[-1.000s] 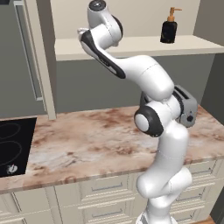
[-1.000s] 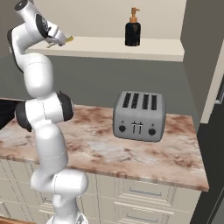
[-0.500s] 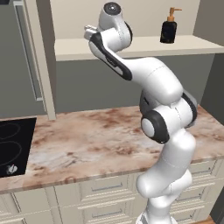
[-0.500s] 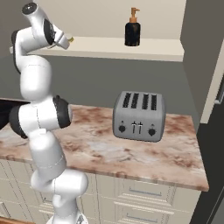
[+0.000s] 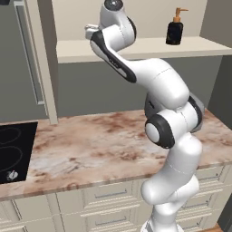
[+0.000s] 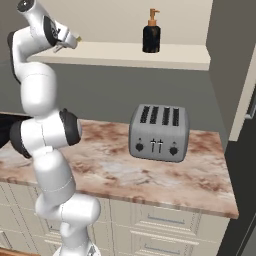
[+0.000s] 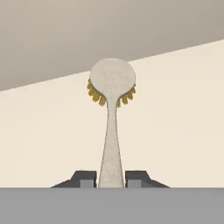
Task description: Locate and retrieve the dish brush and soap dispenser from the cabinet. Place them next to the sink.
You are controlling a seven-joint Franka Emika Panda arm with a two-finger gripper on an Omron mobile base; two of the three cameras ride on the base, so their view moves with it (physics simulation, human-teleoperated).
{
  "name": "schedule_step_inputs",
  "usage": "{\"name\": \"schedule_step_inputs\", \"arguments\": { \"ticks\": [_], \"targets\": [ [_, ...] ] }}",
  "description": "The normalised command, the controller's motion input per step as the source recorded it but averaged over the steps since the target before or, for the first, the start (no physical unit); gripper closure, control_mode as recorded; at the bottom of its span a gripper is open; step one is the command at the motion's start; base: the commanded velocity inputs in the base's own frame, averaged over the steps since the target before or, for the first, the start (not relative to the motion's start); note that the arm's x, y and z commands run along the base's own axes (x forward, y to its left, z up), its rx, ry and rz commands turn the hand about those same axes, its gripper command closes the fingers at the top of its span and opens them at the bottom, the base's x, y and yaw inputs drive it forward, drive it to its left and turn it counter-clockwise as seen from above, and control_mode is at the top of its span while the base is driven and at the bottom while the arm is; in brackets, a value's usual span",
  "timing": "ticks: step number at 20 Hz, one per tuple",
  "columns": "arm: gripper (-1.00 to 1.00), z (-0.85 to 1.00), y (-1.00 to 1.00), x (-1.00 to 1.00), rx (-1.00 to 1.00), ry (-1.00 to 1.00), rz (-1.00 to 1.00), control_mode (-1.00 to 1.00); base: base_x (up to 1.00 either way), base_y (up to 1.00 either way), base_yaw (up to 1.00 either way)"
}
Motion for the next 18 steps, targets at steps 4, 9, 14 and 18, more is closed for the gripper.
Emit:
{"name": "schedule_step_inputs", "arguments": {
  "ticks": [4, 9, 14, 18],
  "targets": [
    [1.0, -0.06, -0.19, -0.56, 0.0, 0.03, 0.01, -1.0, 0.0, 0.0, 0.0],
    [1.0, 0.0, -0.44, -1.0, 0.01, -0.09, 0.0, -1.0, 0.0, 0.0, 0.0],
    [1.0, -0.14, -0.4, -1.0, -0.01, -0.02, 0.02, -1.0, 0.0, 0.0, 0.0],
    [1.0, 0.0, -0.49, -1.0, -0.04, 0.0, 0.05, -1.0, 0.0, 0.0, 0.0]
  ]
}}
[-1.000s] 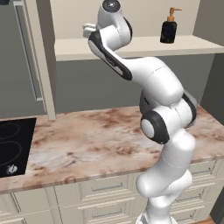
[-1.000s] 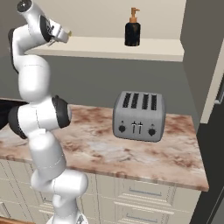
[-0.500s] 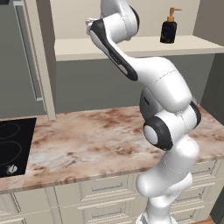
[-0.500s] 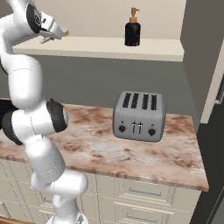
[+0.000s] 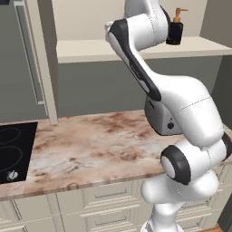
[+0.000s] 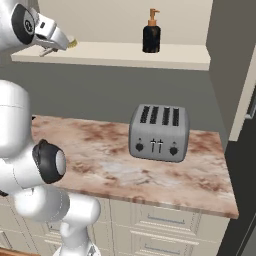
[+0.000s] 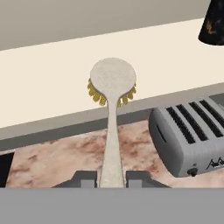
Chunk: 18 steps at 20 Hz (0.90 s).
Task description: Locate and retrieve the dish brush and soap dispenser from the cabinet. Place them next to the sink.
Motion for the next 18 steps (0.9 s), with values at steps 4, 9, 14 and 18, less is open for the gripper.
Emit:
{"name": "schedule_step_inputs", "arguments": {
  "ticks": [4, 9, 14, 18],
  "targets": [
    [1.0, 0.0, -0.47, -1.0, -0.02, 0.01, 0.02, -1.0, 0.0, 0.0, 0.0],
    [1.0, 0.0, -0.28, -1.0, -0.06, 0.03, 0.05, -1.0, 0.0, 0.0, 0.0],
    [1.0, -0.13, -0.22, -1.0, -0.05, 0.01, 0.04, -1.0, 0.0, 0.0, 0.0],
    [1.0, -0.31, -0.23, -1.0, -0.04, 0.0, 0.05, -1.0, 0.0, 0.0, 0.0]
  ]
}}
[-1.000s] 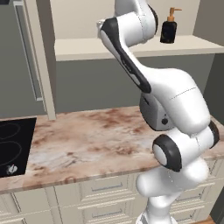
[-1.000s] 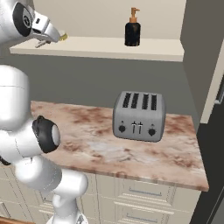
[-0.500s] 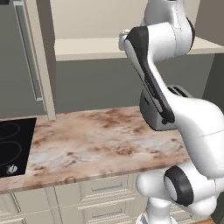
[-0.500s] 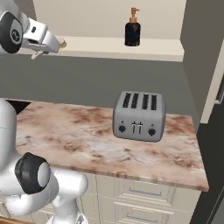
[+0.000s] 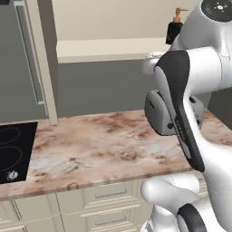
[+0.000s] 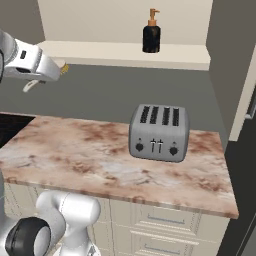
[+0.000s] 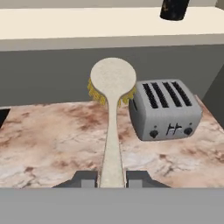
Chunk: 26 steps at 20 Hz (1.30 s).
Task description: Locate and retrieve the dish brush and soap dispenser from the cabinet. Place them next to the sink.
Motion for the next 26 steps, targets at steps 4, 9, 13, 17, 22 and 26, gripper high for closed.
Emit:
{"name": "schedule_step_inputs", "arguments": {
  "ticks": [4, 9, 13, 17, 22, 26],
  "targets": [
    [1.0, -0.39, -0.21, -1.0, -0.03, 0.02, 0.06, -1.0, 0.0, 0.0, 0.0],
    [1.0, -0.44, -0.08, -0.82, -0.03, 0.08, 0.05, -1.0, 0.0, 0.0, 0.0],
    [1.0, -0.18, 0.0, -0.24, -0.01, 0.02, 0.02, -1.0, 0.0, 0.0, 0.0],
    [1.0, 0.0, 0.0, 0.0, 0.0, 0.0, 0.0, -1.0, 0.0, 0.0, 0.0],
    [1.0, 0.0, 0.0, 0.0, 0.0, 0.0, 0.0, 1.0, -0.03, 0.0, 0.06],
    [1.0, 0.0, 0.0, 0.0, 0.0, 0.0, 0.0, 1.0, -0.16, 0.14, 0.36]
  ]
}}
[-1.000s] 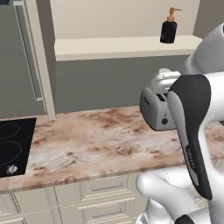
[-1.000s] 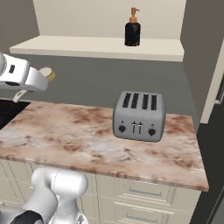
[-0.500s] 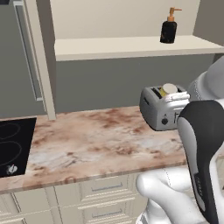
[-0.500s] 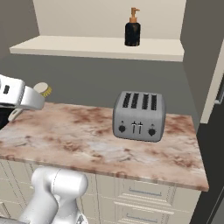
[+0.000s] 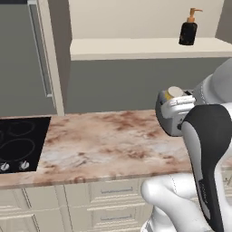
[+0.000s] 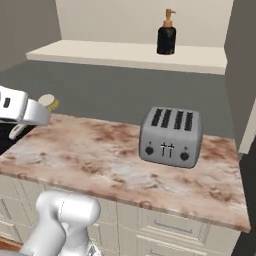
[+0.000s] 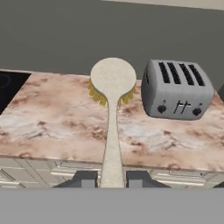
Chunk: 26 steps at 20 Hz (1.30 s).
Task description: Locate and retrieve the dish brush and soap dispenser from the cabinet. Place them next to the sink.
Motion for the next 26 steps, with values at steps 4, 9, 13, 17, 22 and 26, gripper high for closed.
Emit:
{"name": "schedule_step_inputs", "arguments": {
  "ticks": [4, 9, 13, 17, 22, 26],
  "targets": [
    [1.0, 0.0, 0.0, 0.0, 0.0, 0.0, 0.0, 1.0, -0.09, 0.33, 0.47],
    [1.0, 0.0, 0.0, 0.0, 0.0, 0.0, 0.0, 1.0, -0.02, 0.28, 0.5],
    [1.0, 0.0, 0.0, 0.0, 0.0, 0.0, 0.0, 1.0, -0.02, 0.2, 0.5],
    [1.0, 0.0, 0.0, 0.0, 0.0, 0.0, 0.0, 1.0, -0.03, 0.23, 0.5],
    [1.0, 0.0, 0.0, 0.0, 0.0, 0.0, 0.0, 1.0, -0.06, 0.31, 0.5],
    [1.0, 0.0, 0.0, 0.0, 0.0, 0.0, 0.0, 1.0, -0.09, 0.36, 0.49]
  ]
}}
